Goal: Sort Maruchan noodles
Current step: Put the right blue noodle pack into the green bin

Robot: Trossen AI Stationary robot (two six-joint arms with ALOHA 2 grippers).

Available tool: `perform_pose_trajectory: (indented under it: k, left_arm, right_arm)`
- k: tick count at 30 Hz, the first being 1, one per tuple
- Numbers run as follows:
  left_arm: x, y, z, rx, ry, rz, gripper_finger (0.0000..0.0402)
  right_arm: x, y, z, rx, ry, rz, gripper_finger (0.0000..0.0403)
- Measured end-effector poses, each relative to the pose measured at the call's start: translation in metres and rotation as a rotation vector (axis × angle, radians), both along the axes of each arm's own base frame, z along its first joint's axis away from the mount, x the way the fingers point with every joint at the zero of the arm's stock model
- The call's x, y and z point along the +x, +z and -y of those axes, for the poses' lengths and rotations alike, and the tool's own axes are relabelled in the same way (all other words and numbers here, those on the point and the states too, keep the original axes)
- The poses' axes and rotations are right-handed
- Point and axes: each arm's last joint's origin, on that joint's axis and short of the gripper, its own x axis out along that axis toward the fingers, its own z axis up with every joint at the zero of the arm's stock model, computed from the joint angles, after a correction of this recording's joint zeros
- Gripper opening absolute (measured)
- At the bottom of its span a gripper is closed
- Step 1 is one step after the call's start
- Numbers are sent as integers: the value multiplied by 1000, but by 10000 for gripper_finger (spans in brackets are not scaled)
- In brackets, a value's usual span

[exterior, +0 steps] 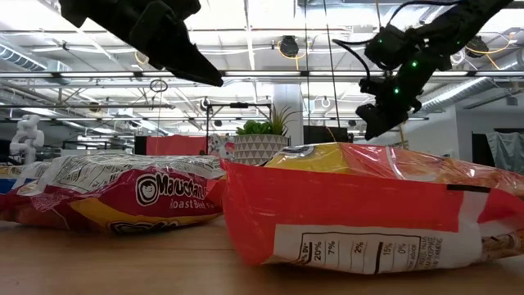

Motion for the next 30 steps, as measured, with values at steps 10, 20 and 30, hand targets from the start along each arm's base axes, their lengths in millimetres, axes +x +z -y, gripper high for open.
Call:
perform_pose_trajectory:
  k: [10, 20, 30]
  left_arm:
    - [0, 0, 0, 9, -6, 1, 317]
    - [0, 0, 0, 6, -3, 0, 317]
    - [1, 2, 0, 7, -6, 26, 317]
  right_arm:
    - [-10, -3, 6, 107, -174, 134, 174]
    - [-24, -13, 6, 296, -209, 137, 211]
    - [-31, -27, 3, 319, -216, 114, 229]
